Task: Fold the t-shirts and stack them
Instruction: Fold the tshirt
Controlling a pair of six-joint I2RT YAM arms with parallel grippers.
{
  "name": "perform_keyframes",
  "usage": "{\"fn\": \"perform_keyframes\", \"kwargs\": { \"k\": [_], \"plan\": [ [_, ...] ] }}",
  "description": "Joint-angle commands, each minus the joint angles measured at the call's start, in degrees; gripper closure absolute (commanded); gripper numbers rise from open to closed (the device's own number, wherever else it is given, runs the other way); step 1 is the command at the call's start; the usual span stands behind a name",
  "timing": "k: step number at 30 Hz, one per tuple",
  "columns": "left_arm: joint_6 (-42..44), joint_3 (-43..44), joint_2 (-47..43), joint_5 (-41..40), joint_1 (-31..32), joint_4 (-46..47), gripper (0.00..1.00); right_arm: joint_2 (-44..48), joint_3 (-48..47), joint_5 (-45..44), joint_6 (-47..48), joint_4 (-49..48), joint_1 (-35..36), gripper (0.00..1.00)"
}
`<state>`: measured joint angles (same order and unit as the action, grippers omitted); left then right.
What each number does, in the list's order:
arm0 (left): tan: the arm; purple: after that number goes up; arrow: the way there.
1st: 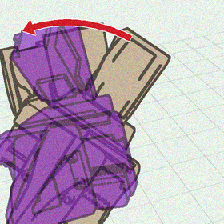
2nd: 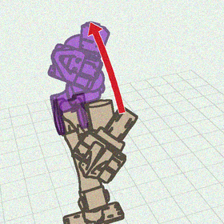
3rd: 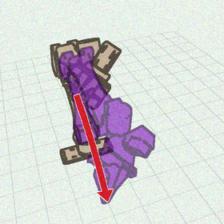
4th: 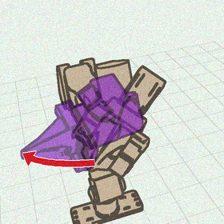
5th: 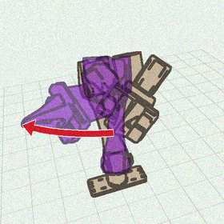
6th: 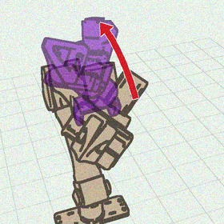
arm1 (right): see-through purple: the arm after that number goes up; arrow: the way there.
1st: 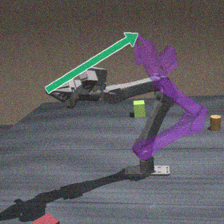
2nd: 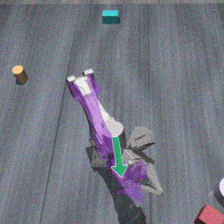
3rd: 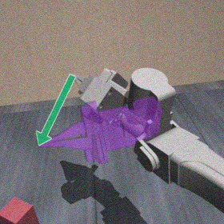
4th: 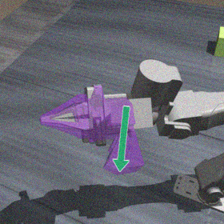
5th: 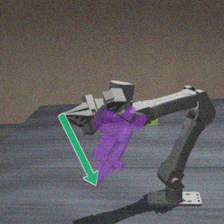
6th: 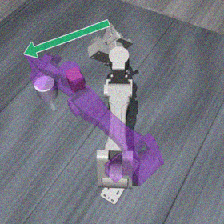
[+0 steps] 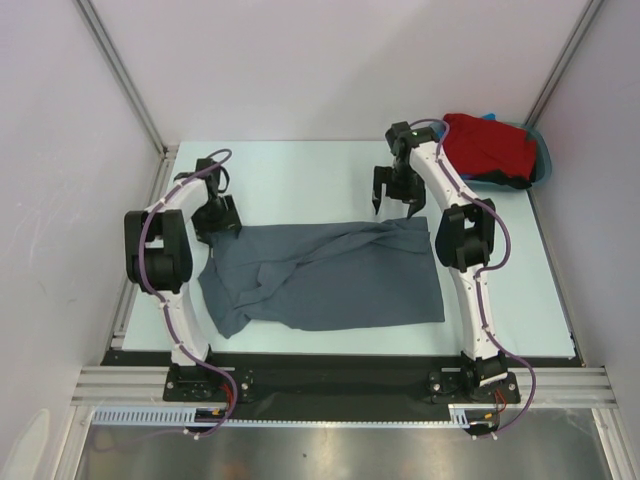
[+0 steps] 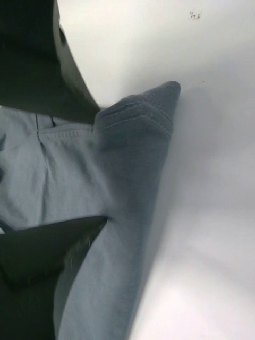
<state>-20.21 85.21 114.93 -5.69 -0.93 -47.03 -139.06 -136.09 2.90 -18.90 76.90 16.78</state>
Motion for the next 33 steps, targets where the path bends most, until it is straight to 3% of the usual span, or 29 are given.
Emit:
{"fn": "perform_keyframes", "kwargs": {
  "k": [1,7,8,17,24,33],
  "plan": [
    [-0.71,1.71,0.64,2.35,-1.09,1.67,0.31,1.52,-0.49,-0.7,-0.09,5.1,-0.69,0.07],
    [-0.89,2.59,1.17,2.18,-1.53,1.41,0.57,1.25,-0.4,-0.79,-0.26,5.19,-0.87,0.07],
    [-0.71,2.94,1.08,1.74,-1.62,1.24,0.68,1.17,-0.31,-0.87,-0.26,5.27,-0.87,0.07],
    [-0.44,7.33,0.03,0.6,-2.06,-0.88,0.9,0.81,0.21,-1.14,-0.18,4.92,-0.78,0.07],
    [-1.24,13.84,4.06,2.62,-3.55,-2.46,0.99,0.2,0.13,-1.84,0.17,4.92,-0.78,0.07],
    [-2.91,25.08,12.85,7.17,-6.1,-3.33,0.94,-1.12,-0.49,-2.28,0.26,4.75,-1.22,0.07]
  ]
}}
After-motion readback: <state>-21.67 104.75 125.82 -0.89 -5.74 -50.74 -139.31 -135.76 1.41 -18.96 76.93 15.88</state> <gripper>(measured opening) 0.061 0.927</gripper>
